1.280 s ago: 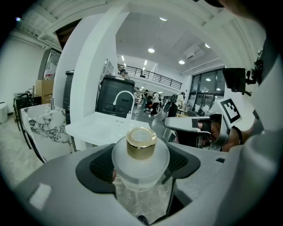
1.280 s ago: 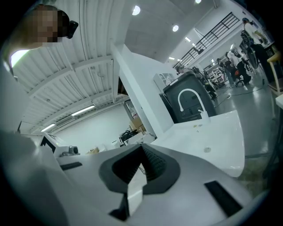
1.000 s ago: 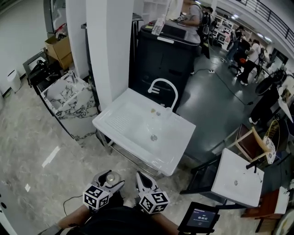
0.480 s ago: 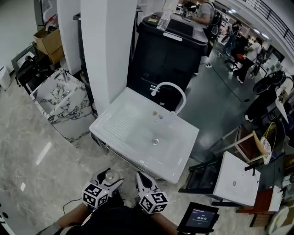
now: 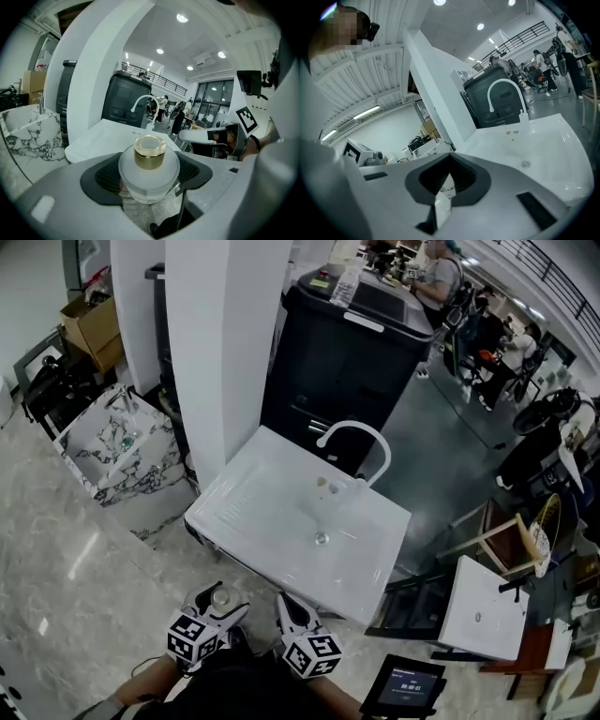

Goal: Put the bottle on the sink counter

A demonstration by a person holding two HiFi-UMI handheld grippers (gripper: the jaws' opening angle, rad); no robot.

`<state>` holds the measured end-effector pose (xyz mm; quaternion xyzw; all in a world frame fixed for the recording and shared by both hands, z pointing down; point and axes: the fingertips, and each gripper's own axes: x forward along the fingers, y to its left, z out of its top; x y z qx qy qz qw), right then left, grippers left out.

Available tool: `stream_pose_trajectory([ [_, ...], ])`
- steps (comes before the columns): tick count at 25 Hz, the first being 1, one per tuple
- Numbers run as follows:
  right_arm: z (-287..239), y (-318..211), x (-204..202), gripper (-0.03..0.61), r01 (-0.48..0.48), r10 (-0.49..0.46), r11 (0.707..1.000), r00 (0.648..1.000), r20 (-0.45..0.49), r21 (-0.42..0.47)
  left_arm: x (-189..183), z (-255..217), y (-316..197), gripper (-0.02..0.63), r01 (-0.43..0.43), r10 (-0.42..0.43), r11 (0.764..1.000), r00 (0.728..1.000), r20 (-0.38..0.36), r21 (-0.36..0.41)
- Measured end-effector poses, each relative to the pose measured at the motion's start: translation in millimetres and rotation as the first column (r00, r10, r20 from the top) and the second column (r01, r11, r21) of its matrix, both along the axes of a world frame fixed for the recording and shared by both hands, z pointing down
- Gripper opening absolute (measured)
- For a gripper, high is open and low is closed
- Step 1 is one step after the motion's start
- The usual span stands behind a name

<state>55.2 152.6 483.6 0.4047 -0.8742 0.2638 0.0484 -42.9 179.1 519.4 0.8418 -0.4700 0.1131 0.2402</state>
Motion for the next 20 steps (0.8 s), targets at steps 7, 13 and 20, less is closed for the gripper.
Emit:
stream_pose_trajectory([
  [7, 13.7, -24.4, -1.0, -0.005, -0.019, 0.019, 0.999, 1.000, -0.005, -0.035, 1.1, 8.0, -27.0, 0.336, -0.020, 0.020, 1.000, 1.000, -0.013, -0.020],
  [13, 11.6, -65.7, -19.8, -0.005, 0.021, -0.020, 0.999, 0.999, 0.037, -0.025, -2.4, 3.4, -51.9, 0.336, -0.016, 0.016, 0.999, 1.000, 0.010, -0.033],
  [20, 9.2, -120.9, -23.2, -0.005, 0.056, -0.055, 0.998, 0.996, 0.064, -0.022, -5.9, 0.0, -102.3, 0.336, 0.016, -0.015, 0.999, 0.999, 0.041, -0.030],
])
